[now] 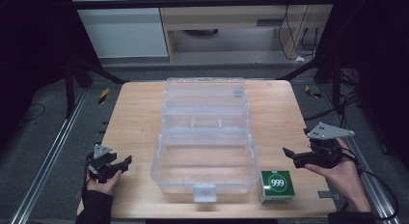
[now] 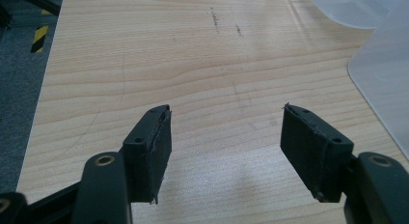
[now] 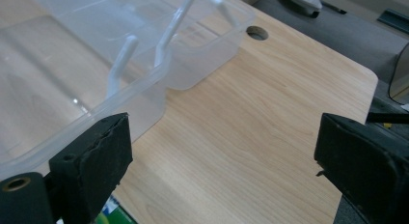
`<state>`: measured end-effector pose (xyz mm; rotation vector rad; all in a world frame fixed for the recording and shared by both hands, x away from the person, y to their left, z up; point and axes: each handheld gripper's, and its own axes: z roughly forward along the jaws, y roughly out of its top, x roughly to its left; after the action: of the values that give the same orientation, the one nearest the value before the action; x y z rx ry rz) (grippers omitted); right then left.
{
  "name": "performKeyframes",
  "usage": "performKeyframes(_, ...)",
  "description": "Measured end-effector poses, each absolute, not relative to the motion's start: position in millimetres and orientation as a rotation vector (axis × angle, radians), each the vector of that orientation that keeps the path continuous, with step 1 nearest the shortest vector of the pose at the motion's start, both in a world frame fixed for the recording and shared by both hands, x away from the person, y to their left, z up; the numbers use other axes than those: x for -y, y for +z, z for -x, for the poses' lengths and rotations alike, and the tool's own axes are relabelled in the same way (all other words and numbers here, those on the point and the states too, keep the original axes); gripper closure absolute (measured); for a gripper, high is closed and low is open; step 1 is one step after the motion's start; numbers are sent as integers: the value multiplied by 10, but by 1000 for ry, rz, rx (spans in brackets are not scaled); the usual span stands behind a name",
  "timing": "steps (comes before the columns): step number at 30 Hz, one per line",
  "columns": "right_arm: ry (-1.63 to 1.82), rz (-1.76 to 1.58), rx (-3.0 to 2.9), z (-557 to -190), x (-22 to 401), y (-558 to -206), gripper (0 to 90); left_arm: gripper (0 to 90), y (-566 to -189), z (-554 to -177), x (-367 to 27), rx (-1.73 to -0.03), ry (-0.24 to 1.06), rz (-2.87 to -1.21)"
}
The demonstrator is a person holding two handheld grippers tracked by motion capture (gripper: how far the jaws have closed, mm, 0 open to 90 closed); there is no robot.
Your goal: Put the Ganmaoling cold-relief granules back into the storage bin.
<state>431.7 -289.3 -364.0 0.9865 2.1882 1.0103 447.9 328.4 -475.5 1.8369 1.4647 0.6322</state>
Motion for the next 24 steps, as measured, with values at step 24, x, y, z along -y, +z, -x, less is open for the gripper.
performKeyframes(24, 761, -654, -2627, -4207, 2530, -3718, 31, 347, -4767, -4487, -3270, -1457, 637, -1857)
